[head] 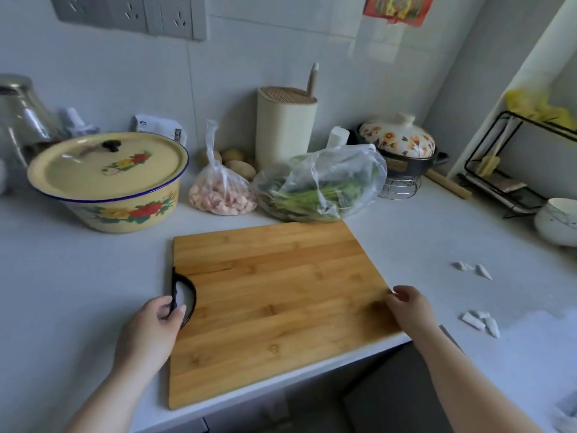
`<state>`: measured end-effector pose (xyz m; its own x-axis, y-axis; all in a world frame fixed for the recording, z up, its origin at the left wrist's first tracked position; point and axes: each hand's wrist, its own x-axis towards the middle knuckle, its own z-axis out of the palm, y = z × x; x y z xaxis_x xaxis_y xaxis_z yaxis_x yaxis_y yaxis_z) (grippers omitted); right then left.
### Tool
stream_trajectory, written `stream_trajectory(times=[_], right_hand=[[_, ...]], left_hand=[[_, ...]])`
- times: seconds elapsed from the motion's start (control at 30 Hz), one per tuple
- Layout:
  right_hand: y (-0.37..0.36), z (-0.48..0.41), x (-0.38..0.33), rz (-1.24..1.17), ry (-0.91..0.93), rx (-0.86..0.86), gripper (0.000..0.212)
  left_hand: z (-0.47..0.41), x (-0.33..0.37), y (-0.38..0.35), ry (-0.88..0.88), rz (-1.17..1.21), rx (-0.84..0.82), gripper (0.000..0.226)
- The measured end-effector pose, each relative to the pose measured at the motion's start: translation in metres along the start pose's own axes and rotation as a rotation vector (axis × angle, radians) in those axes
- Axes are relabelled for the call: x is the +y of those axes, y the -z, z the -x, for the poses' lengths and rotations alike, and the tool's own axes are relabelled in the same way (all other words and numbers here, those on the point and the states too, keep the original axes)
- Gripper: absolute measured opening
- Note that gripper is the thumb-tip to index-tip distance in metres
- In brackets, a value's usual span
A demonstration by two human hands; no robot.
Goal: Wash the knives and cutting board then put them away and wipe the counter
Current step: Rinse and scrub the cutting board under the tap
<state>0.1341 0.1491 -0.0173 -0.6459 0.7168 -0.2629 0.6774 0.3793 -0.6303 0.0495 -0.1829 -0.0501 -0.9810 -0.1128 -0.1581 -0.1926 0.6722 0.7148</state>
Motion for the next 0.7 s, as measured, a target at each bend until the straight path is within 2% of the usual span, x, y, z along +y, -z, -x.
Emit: stream_trajectory(times=[0.23,0.37,0.47,0.57,0.67,0.7], right_hand=[[-0.002,0.011,0.008,-0.085,-0.097,0.073,0.037],[0.005,0.028,0.033,-0.275,-0.169,0.130,0.031],[0.008,0.049,0.055,-0.554,-0.221,0.201,0.029],[0.002,0.074,0.074,-0.909,-0.308,0.281,0.038],[-0.017,0.093,0.085,-1.366,-0.444,0.171,0.064],[-0.024,0.097,0.085,-1.454,-0.466,0.111,0.072]], left_hand=[[0.007,0.002,0.003,-0.030,-0.113,0.005,0.040],[0.007,0.000,0.004,-0.065,-0.156,-0.021,0.035],[0.013,0.002,0.002,-0.136,-0.177,-0.031,0.022],[0.021,0.005,-0.002,-0.250,-0.262,-0.093,0.023],[0.021,0.005,-0.002,-0.369,-0.405,-0.184,0.032],[0.021,0.006,-0.001,-0.404,-0.479,-0.233,0.036]])
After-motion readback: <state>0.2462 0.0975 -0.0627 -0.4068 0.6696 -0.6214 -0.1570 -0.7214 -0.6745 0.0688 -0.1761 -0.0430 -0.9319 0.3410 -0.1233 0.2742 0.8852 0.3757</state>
